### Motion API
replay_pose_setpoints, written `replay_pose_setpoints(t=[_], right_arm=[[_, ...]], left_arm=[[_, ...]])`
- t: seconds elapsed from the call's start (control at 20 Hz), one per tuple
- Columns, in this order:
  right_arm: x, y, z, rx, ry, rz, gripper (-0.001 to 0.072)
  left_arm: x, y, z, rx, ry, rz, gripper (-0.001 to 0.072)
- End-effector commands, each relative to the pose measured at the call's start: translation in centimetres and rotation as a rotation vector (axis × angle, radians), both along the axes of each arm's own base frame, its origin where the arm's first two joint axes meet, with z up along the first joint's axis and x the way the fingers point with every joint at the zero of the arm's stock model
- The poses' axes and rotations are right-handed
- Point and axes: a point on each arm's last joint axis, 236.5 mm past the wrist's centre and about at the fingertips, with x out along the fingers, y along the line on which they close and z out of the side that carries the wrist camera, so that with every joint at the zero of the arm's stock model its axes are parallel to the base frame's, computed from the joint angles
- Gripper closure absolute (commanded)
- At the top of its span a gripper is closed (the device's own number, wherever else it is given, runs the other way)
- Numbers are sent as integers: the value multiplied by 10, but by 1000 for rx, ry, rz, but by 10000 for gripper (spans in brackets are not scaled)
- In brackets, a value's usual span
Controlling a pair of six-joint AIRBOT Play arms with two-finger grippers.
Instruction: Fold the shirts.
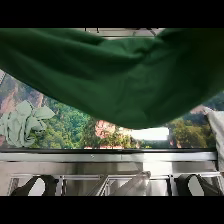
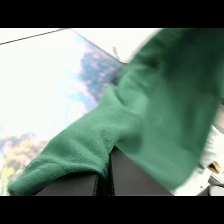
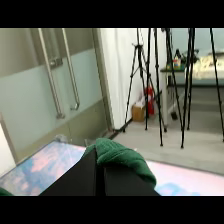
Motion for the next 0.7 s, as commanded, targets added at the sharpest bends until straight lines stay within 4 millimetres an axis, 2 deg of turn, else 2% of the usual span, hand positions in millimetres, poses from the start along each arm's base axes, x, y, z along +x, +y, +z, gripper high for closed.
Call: replay_pose_setpoints(t=[0.0,0.05,0.15,0.25,0.3,0.35,0.4,0.45,0.5,0.55,0.6,0.65], right_arm=[[51,-14,-56,44,227,93,689],[76,-13,-88,60,327,145,689],[126,-2,-171,47,543,211,689],[172,14,-274,-3,764,230,689],[196,17,-325,-27,849,207,689],[220,14,-366,5,926,144,689],[241,8,-397,70,986,77,689],[255,3,-420,123,1026,37,677],[261,-2,-431,138,1044,35,516],[261,-7,-433,137,1058,47,400],[258,-14,-429,136,1065,62,401],[251,-24,-420,135,1074,79,413]], left_arm=[[39,9,-63,6,158,38,685],[55,5,-99,17,251,19,685],[86,-9,-188,97,428,-10,687],[113,-16,-275,218,555,11,688],[124,-18,-313,265,605,25,688],[133,-21,-349,307,655,28,688],[140,-22,-378,331,698,33,688],[144,-24,-400,333,750,19,687],[148,-24,-416,332,801,-7,637],[152,-20,-423,326,843,-32,289],[159,-12,-425,307,886,-30,-13],[167,-1,-422,280,932,-17,-7]])
